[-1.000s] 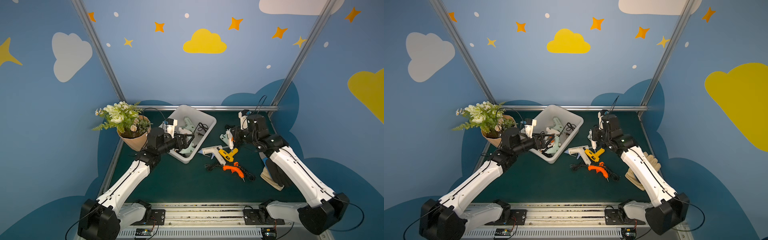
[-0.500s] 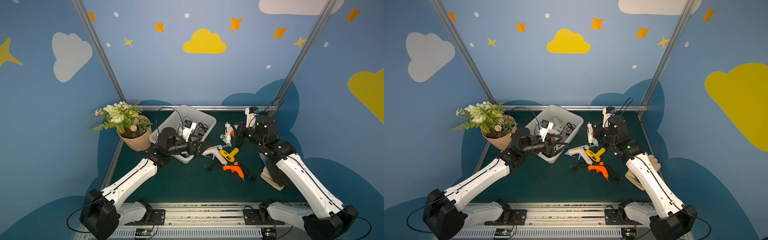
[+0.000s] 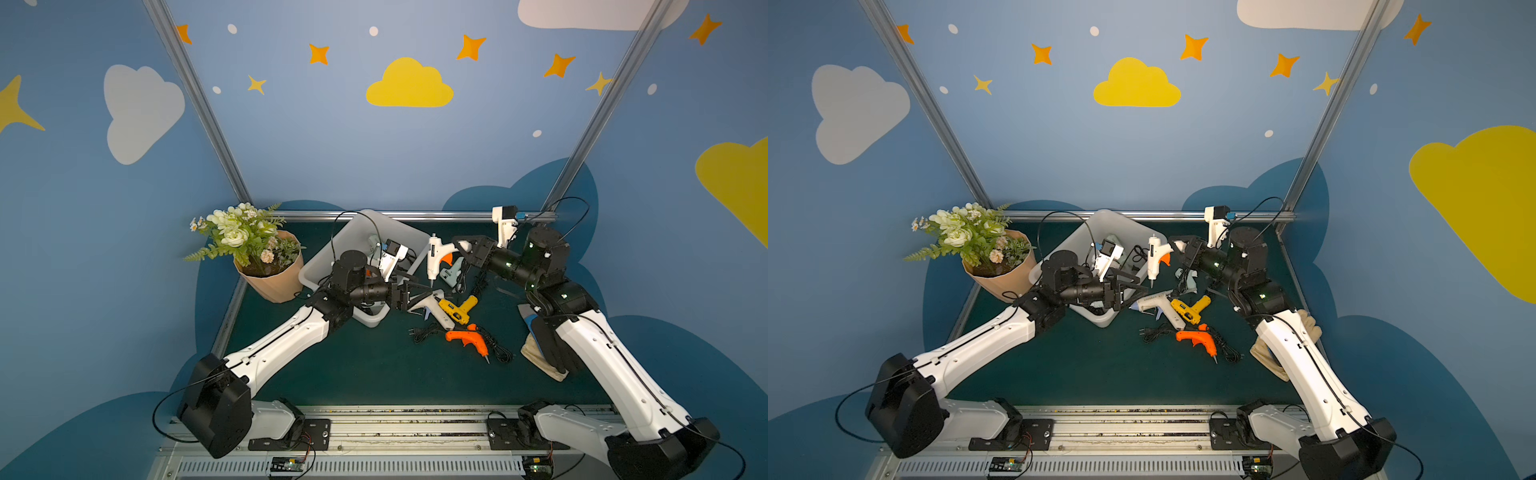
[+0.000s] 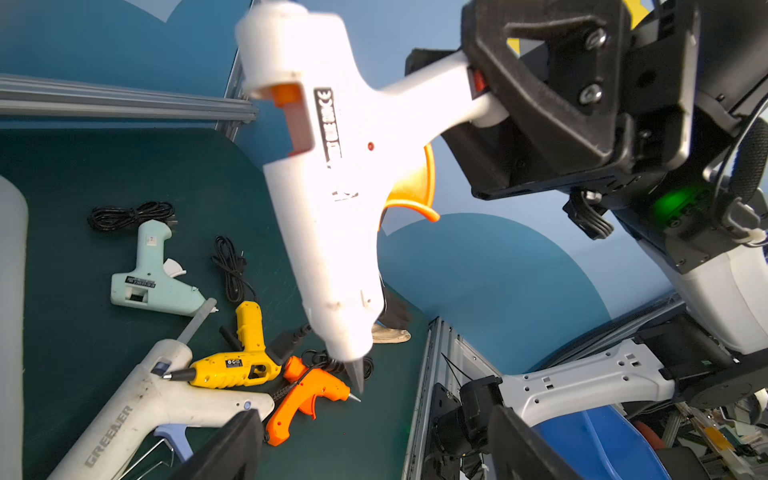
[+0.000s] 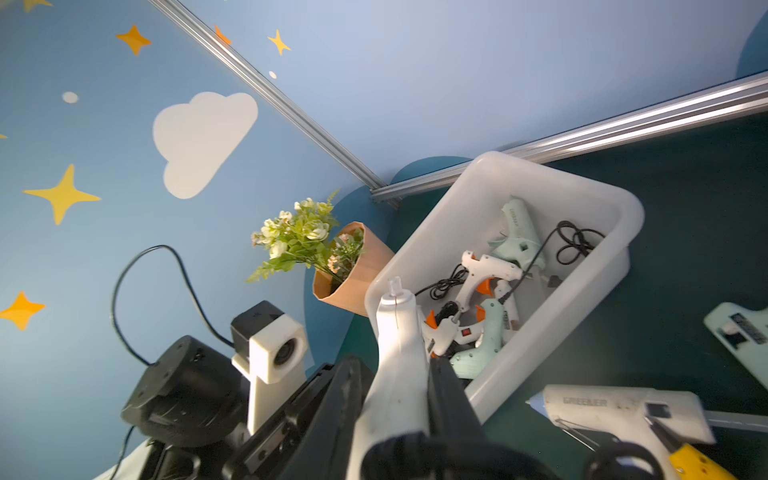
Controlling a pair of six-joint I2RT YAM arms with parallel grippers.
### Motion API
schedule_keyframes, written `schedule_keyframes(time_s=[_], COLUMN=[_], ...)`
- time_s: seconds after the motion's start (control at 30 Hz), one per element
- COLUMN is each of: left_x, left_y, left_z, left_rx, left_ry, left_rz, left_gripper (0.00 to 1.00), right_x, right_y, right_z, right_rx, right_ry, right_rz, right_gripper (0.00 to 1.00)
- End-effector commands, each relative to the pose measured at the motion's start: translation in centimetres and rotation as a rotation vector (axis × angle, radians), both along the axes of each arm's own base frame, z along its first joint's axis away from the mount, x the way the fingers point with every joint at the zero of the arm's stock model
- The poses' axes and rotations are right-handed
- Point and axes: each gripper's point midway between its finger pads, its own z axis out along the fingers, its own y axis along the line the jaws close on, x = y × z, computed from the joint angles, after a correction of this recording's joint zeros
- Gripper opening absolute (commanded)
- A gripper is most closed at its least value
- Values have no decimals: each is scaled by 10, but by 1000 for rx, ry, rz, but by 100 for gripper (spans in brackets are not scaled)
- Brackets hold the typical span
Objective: Put the hot melt glue gun into the storage box
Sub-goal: Pick up the hot melt adhesive gun from the center of the board.
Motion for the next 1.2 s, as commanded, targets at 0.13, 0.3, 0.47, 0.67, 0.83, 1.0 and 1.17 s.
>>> schedule_keyframes(time_s=[0.13, 0.3, 0.47, 0.67, 0.83, 1.0, 1.17], left_x=[3, 16, 15, 14, 16, 17, 35], left_y=[-5, 3, 3, 5, 10, 17, 30], left_z=[27, 29, 36, 37, 43, 54, 68], left_rx=[-65, -100, -128, -132, -145, -162, -146], left_ry=[-12, 38, 47, 54, 54, 34, 26], left_rz=[-34, 6, -22, -19, -3, 47, 163], left_gripper=[78, 68, 56, 26, 9, 3, 3], right_x=[-8, -9, -5, -2, 0, 2, -2], right_y=[16, 23, 30, 34, 32, 27, 20], right_z=[20, 13, 7, 2, -5, -19, -36], right_rx=[112, 117, 134, 142, 123, 76, 34], right_ry=[-19, 15, 55, 74, 90, 125, 163], right_rz=[120, 166, 197, 210, 193, 154, 117], right_gripper=[0, 0, 0, 0, 0, 39, 75])
